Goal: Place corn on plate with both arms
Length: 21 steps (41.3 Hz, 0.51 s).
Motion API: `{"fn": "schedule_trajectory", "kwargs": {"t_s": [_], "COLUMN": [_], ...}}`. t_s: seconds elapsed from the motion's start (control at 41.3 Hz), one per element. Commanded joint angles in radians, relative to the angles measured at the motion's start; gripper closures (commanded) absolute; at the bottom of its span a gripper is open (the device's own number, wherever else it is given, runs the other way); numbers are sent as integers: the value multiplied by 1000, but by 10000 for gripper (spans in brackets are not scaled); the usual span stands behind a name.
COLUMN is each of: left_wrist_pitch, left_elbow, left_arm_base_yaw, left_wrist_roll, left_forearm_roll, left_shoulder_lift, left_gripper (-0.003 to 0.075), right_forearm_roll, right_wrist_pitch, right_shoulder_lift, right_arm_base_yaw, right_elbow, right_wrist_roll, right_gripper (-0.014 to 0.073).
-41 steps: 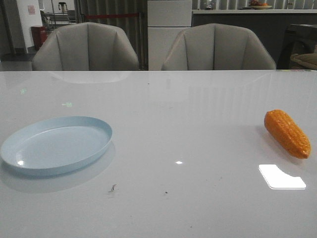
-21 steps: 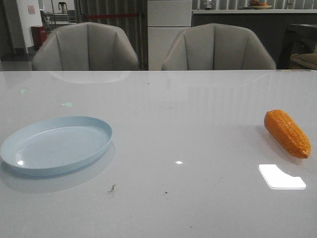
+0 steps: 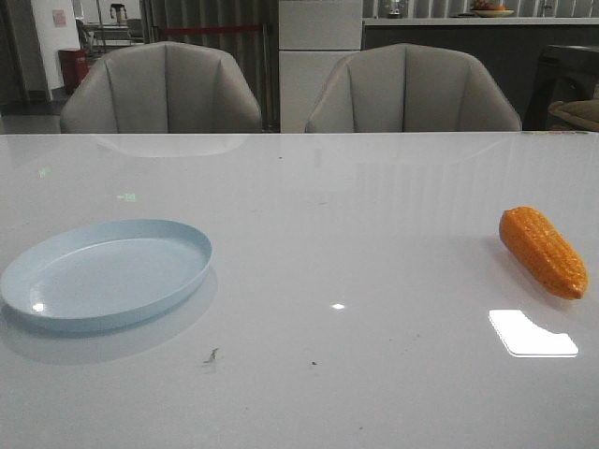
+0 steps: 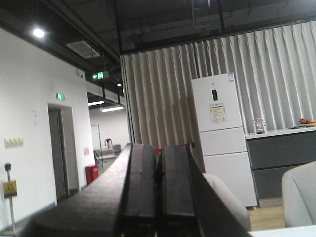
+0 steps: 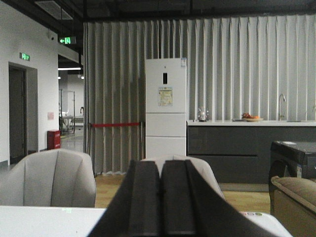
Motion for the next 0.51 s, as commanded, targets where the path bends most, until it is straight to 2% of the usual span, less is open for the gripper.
{"fn": "schedule_trajectory", "kwargs": {"t_s": [0.0, 0.097, 0.291, 0.387, 0.484], "left_wrist_pitch": [-80, -47, 211, 292, 362], "left_elbow": [-113, -196, -358, -401, -414], "left_arm_base_yaw": [2, 2, 2, 2, 2], "left_wrist_roll": [0, 0, 0, 0, 0], "left_forearm_roll": [29, 29, 29, 29, 29], "left_shoulder_lift": [91, 184, 344, 418, 488], "left_gripper": [624, 624, 624, 624, 624], "right_forearm_roll": [-3, -3, -3, -3, -3], "right_wrist_pitch": [-73, -58, 119, 213, 228], "right_shoulder_lift": [79, 165, 399, 525, 642], "right_arm_base_yaw": [2, 2, 2, 2, 2], "right_elbow": [-101, -175, -355, -424, -451], "right_wrist_roll": [-1, -1, -1, -1, -1], "right_gripper": [536, 536, 536, 536, 536]}}
